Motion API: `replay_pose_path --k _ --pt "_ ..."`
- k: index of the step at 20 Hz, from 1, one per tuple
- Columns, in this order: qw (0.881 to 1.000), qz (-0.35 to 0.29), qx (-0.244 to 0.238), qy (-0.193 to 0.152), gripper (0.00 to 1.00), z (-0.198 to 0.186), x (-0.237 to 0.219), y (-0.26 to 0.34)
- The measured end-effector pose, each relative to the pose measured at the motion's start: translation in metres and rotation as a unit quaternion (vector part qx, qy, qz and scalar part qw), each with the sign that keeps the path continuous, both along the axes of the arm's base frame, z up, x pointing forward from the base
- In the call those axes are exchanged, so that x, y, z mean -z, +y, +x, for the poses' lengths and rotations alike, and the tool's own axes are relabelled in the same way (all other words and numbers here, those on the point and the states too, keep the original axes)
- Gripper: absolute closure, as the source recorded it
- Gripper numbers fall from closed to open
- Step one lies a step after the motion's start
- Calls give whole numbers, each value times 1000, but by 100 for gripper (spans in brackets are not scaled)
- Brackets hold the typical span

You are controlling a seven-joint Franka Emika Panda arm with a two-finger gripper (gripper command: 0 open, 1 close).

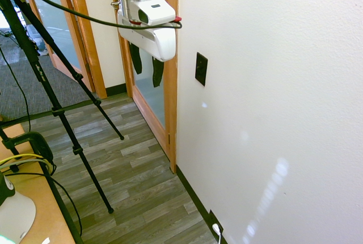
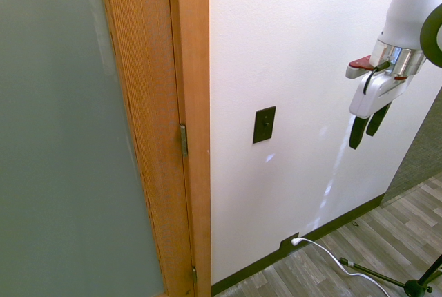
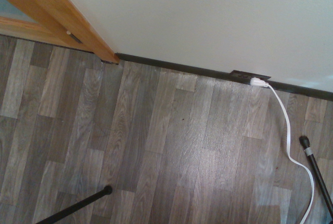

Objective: Turn off the light

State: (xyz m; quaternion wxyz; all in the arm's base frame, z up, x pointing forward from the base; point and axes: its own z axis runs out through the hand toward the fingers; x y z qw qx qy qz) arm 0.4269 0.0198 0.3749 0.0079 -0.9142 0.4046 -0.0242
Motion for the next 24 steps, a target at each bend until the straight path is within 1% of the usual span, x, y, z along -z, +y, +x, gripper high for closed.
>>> replay_pose_path --k 2,5,9,11,13,14,16,18,24 --pt "1000 0 -2 1 0 0 1 0" --pt "1000 3 5 -27 0 15 4 4" --pt "997 18 27 -72 0 73 28 21" --pt "994 29 48 -99 0 102 44 29" --pt "988 41 68 -131 0 118 54 37" --pt "985 45 77 -148 100 122 57 39" --pt "979 49 93 -176 100 124 58 39" --pt "974 46 108 -195 100 121 59 36" --pt "968 28 136 -208 100 119 59 38"
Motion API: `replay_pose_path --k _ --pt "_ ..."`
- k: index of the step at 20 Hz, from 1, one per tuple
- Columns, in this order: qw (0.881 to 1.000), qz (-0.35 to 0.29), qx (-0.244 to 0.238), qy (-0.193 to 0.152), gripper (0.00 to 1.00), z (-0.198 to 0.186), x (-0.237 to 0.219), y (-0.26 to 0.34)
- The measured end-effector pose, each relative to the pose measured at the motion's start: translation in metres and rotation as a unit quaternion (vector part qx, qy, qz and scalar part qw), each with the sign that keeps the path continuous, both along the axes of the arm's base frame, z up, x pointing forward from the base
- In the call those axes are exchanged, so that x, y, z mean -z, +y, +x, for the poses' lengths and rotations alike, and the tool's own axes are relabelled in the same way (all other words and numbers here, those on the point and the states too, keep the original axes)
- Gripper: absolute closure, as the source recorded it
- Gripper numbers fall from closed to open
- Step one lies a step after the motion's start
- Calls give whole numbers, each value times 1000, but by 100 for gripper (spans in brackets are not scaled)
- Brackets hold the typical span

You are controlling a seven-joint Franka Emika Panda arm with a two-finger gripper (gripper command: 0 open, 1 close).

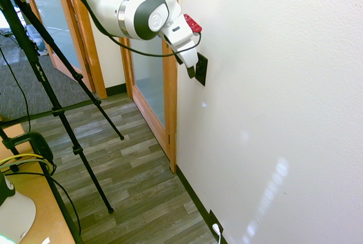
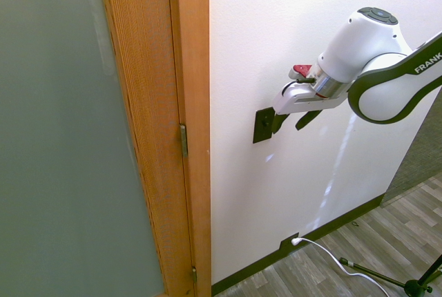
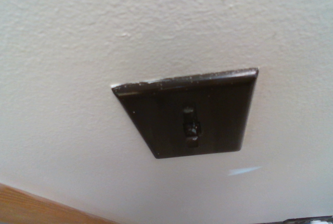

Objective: Turn off the light

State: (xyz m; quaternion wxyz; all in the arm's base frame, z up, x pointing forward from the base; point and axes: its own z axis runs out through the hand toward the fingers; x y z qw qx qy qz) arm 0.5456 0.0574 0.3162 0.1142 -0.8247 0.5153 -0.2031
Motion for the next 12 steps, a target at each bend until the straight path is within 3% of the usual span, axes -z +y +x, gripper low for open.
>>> replay_pose_path --k 12 --pt "999 -6 30 -35 100 18 -22 7"
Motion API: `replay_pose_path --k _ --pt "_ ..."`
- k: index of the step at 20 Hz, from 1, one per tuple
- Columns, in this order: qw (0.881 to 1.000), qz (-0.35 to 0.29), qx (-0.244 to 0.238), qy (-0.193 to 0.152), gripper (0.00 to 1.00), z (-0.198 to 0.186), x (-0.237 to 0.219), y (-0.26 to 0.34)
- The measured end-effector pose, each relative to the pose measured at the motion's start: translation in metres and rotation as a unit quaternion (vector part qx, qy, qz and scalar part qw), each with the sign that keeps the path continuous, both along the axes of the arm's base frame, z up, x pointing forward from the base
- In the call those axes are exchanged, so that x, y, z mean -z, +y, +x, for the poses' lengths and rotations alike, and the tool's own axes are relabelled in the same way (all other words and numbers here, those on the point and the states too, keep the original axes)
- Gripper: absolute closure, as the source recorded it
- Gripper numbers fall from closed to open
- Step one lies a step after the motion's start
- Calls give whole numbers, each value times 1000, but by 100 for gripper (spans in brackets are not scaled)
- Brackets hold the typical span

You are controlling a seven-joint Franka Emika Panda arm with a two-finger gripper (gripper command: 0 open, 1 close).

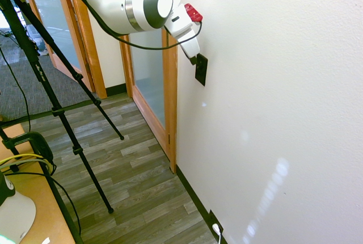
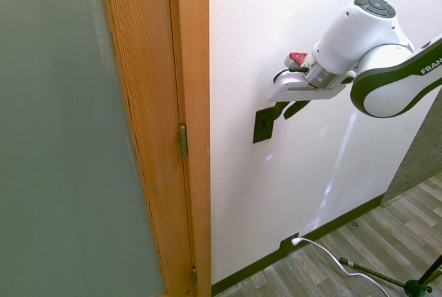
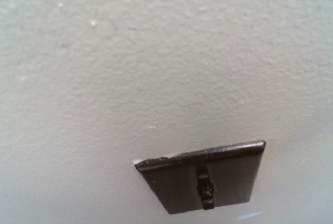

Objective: Turn off the light

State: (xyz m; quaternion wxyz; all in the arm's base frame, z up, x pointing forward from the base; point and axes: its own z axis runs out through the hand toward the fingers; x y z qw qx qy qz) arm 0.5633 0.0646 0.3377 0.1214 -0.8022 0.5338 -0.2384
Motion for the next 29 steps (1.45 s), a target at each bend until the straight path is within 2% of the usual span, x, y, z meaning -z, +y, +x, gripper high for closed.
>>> replay_pose_path --k 8,16,21,26,27,29 --pt "1000 -7 7 2 100 36 12 3" --pt "1000 -1 16 18 100 44 37 4" --pt "999 16 25 -16 100 31 41 -6" --pt "998 10 22 -60 100 -4 33 -38" --pt "998 9 19 -62 0 -11 32 -38" --pt "999 2 1 -52 0 -24 36 -25"
